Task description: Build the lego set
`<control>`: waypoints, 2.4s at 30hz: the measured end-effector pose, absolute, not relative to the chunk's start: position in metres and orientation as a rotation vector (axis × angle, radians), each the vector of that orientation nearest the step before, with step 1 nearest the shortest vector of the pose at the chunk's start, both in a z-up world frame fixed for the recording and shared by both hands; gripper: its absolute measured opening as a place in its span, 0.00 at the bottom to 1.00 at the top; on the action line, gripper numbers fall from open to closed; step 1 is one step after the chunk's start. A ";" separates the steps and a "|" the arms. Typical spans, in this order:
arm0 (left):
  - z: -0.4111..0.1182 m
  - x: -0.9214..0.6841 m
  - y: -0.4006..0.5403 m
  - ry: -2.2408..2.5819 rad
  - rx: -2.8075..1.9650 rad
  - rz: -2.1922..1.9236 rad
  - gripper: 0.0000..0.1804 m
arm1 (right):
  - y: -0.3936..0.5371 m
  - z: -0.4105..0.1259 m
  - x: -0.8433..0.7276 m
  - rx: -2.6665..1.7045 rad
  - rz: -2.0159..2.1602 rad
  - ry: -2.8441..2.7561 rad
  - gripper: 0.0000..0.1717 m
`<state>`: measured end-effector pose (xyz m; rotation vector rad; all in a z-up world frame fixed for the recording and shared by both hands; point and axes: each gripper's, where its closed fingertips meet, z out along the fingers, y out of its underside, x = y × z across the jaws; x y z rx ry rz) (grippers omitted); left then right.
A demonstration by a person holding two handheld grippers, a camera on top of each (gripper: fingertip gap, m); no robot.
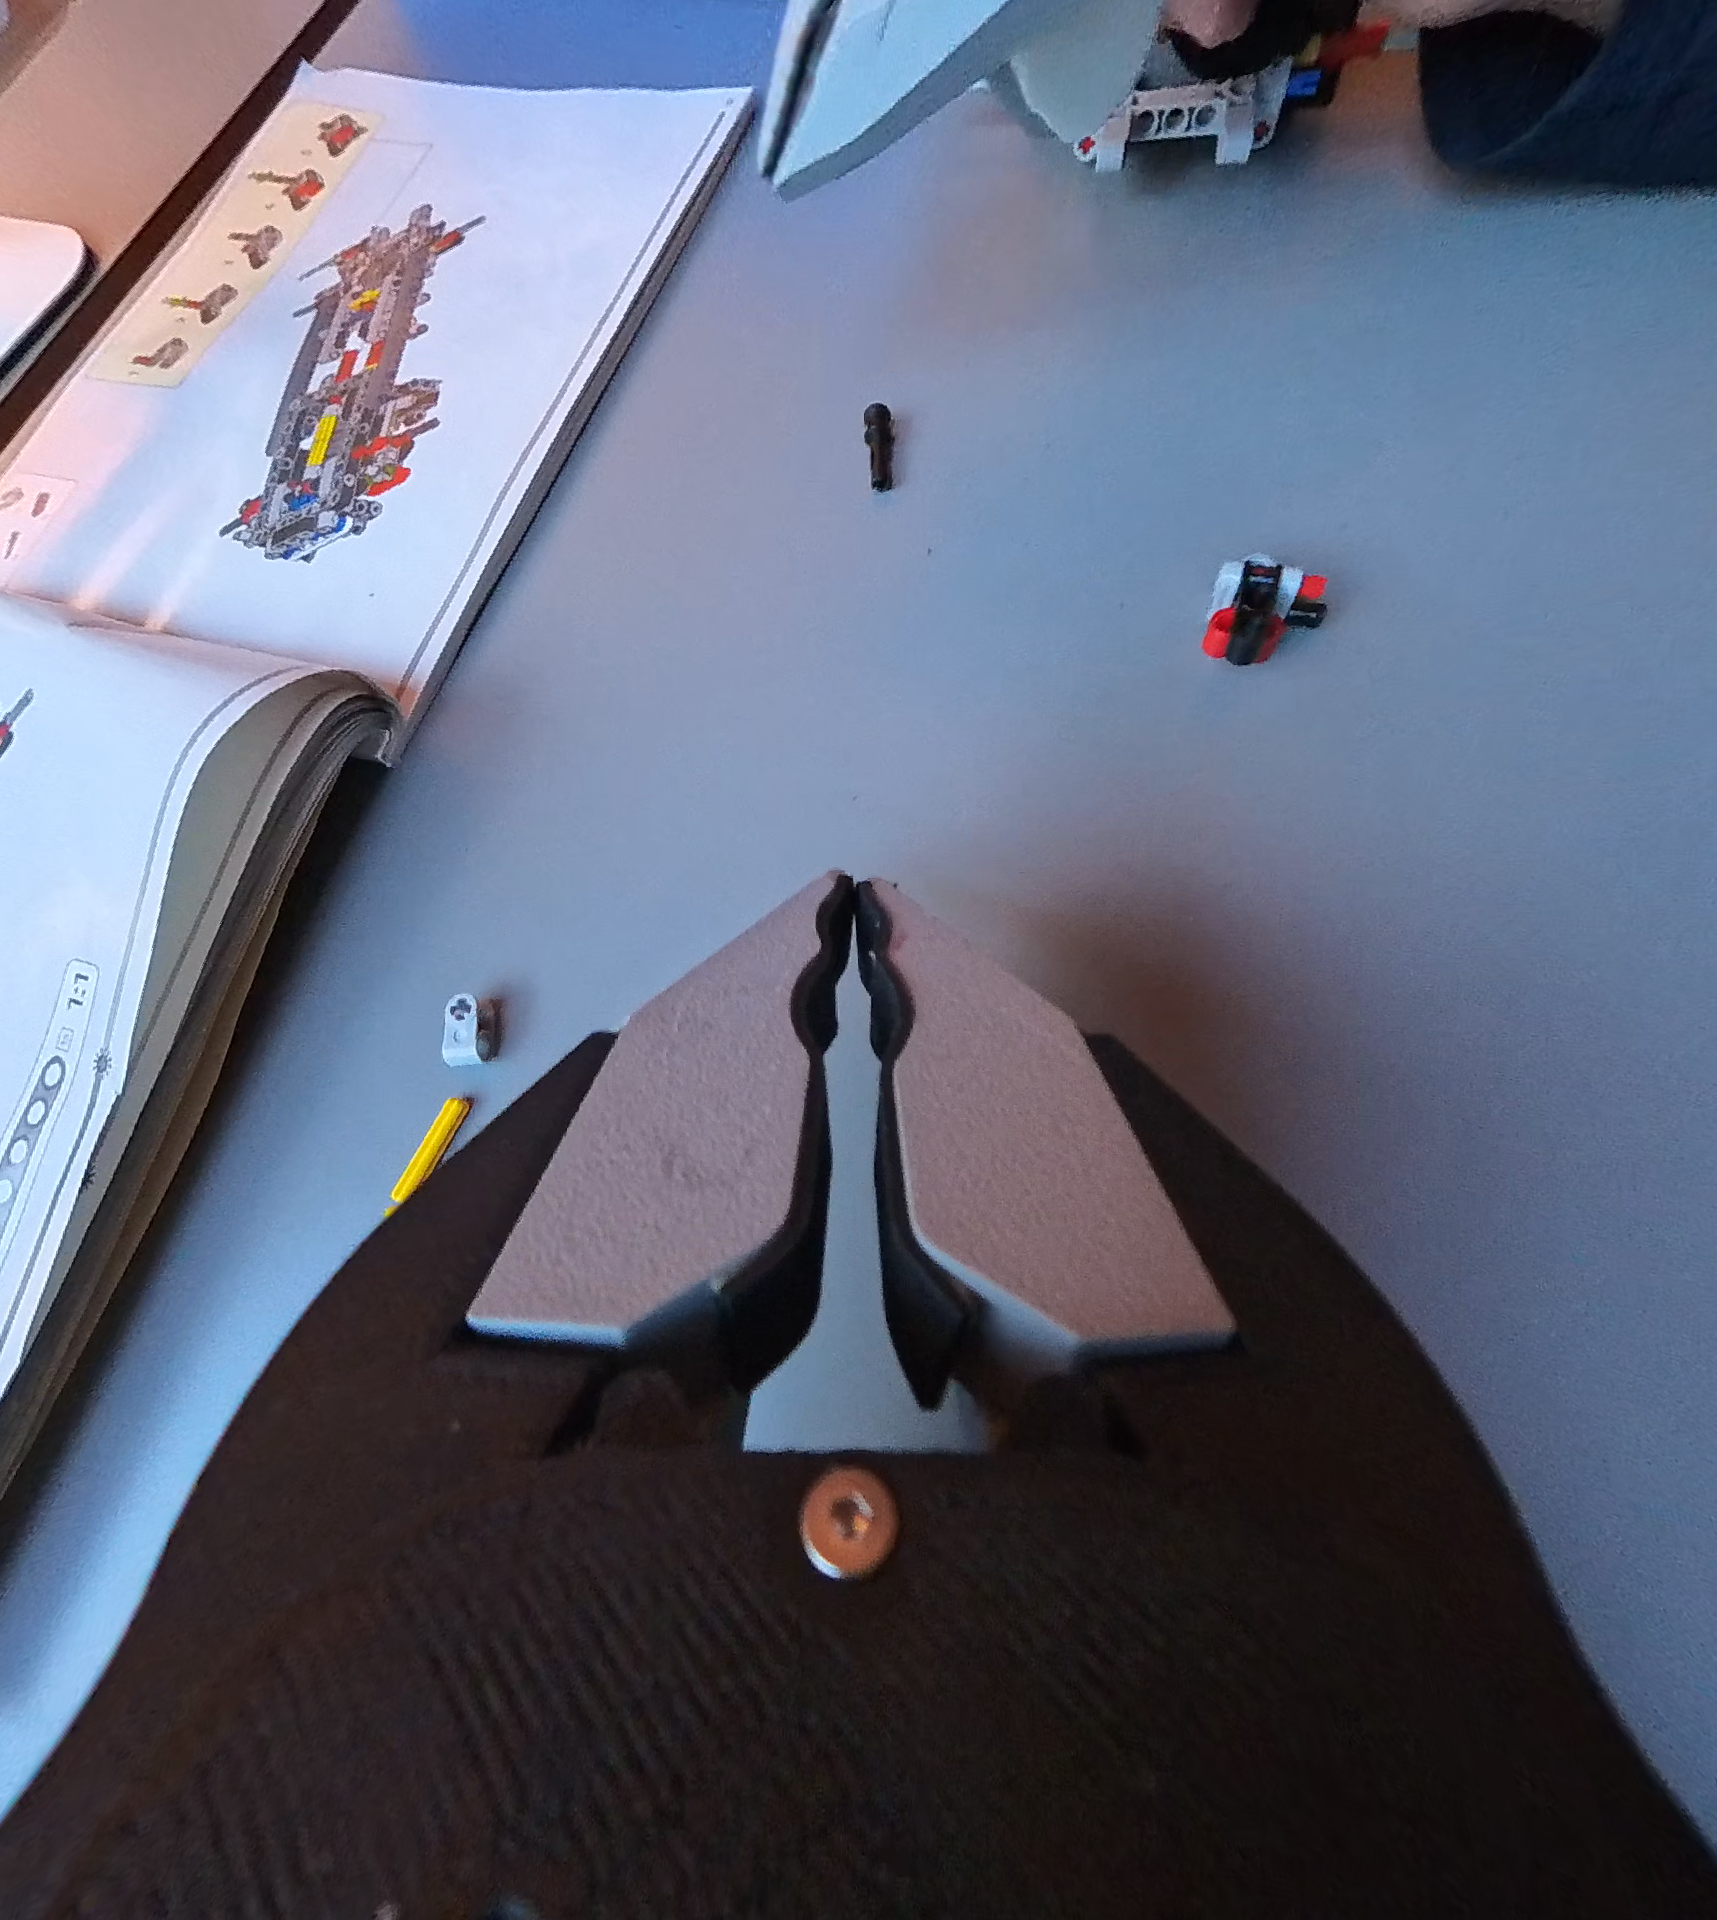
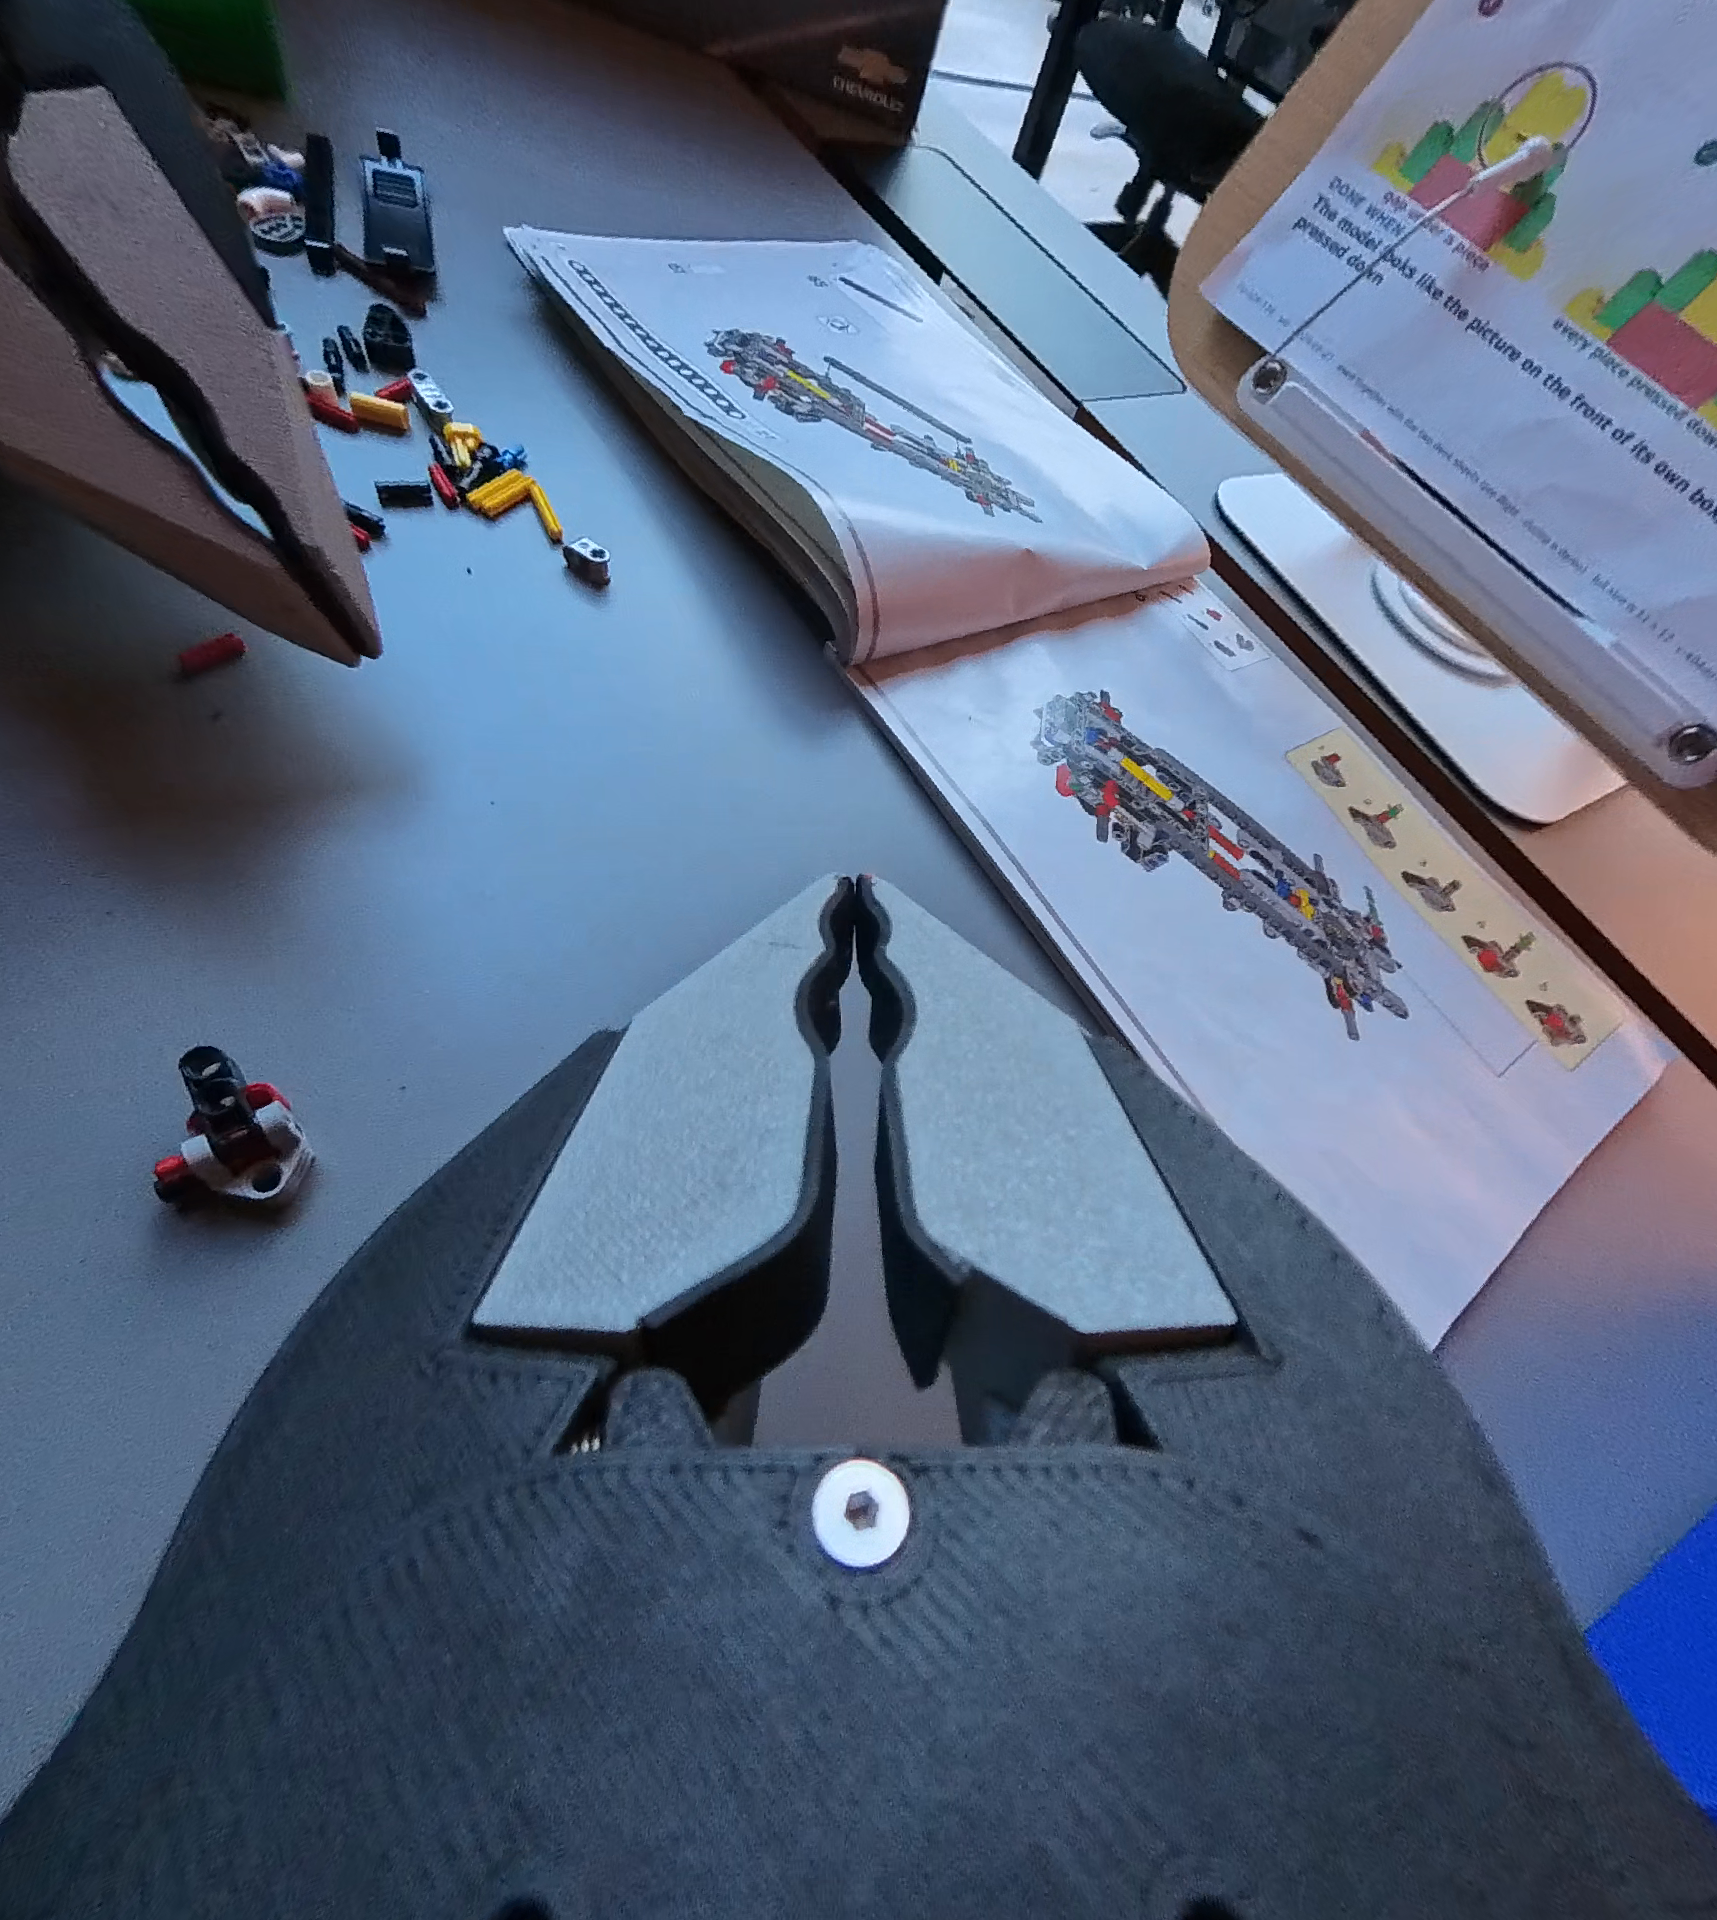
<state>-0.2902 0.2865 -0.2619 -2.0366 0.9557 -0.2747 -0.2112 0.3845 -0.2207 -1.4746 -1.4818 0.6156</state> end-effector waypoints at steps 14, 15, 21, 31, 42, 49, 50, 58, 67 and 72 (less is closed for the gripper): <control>-0.261 -0.328 0.306 0.820 -2.045 -0.322 0.00 | 0.384 -0.201 -0.198 -1.342 0.676 -1.407 0.00; -0.260 -0.327 0.306 0.826 -2.030 -0.314 0.00 | 0.382 -0.198 -0.198 -1.335 0.701 -1.394 0.00; -0.263 -0.325 0.304 0.858 -2.035 -0.299 0.00 | 0.379 -0.197 -0.200 -1.359 0.820 -1.358 0.00; -0.262 -0.324 0.302 0.852 -2.030 -0.312 0.00 | 0.371 -0.205 -0.204 -1.327 0.737 -1.432 0.00; -0.262 -0.325 0.301 0.846 -2.033 -0.316 0.00 | 0.331 -0.206 -0.208 -1.206 0.851 -1.600 0.00; -0.266 -0.323 0.301 0.862 -2.051 -0.313 0.00 | 0.324 -0.207 -0.209 -1.153 0.785 -1.614 0.00; -0.265 -0.324 0.301 0.856 -2.054 -0.323 0.00 | 0.328 -0.199 -0.208 -1.140 0.793 -1.557 0.00; -0.263 -0.324 0.301 0.835 -2.053 -0.361 0.00 | 0.362 -0.159 -0.187 -1.195 0.984 -1.242 0.00; -0.264 -0.324 0.301 0.848 -2.054 -0.346 0.00 | 0.354 -0.163 -0.191 -1.189 0.980 -1.280 0.00; -0.264 -0.321 0.299 0.859 -2.050 -0.336 0.00 | 0.358 -0.160 -0.190 -1.221 1.026 -1.237 0.00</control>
